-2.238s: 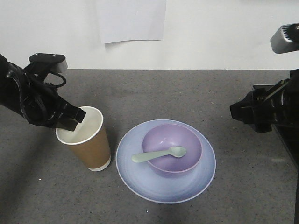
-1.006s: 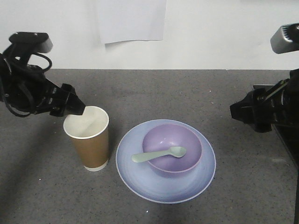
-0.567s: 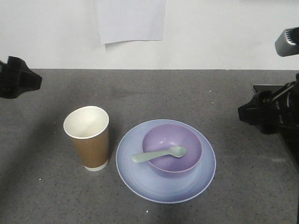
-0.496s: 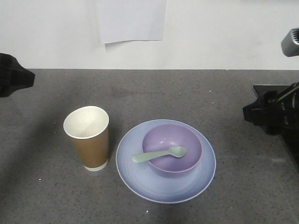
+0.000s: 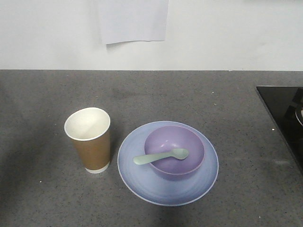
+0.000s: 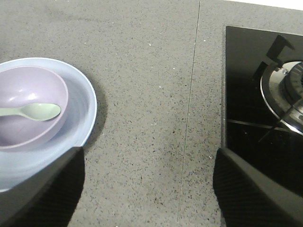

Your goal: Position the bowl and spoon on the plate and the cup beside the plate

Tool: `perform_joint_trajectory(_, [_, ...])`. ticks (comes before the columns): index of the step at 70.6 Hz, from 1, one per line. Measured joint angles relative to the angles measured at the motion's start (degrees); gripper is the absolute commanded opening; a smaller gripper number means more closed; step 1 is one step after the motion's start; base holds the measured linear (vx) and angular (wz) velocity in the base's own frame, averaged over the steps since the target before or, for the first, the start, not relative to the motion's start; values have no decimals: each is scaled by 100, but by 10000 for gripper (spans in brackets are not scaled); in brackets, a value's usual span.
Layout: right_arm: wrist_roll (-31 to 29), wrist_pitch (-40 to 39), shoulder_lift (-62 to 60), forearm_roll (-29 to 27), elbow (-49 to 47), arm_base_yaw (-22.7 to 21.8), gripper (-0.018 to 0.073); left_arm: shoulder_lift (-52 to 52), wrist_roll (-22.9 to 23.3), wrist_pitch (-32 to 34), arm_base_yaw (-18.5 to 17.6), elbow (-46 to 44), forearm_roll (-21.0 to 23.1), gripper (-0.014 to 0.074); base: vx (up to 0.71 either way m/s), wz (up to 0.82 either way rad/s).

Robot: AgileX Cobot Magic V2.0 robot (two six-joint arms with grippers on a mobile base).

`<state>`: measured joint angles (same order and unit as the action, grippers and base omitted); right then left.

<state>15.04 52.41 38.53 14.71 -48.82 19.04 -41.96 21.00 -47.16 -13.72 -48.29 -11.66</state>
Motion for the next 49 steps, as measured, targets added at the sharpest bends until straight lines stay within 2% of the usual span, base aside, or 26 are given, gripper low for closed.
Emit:
perform_joint_trajectory(11, [0, -175, -689, 12, 520, 0, 538, 985, 358, 71, 0, 608, -283, 562, 0, 0])
perform_joint_trajectory(29, [0, -649, -1426, -37, 1292, 0, 515, 2352, 405, 134, 0, 1291, -343, 482, 0, 0])
perform_joint_trajectory(36, [0, -776, -1521, -53, 1403, 0, 447, 2679, 405, 177, 0, 1399, -378, 393, 0, 0])
perform_joint_trajectory(43, [0, -824, -1534, -53, 1417, 0, 325, 2850, 405, 201, 0, 1419, -407, 271, 0, 0])
perform_joint_trajectory(49, [0, -831, -1534, -53, 1417, 0, 184, 2874, 405, 242, 0, 1427, -427, 129, 0, 0])
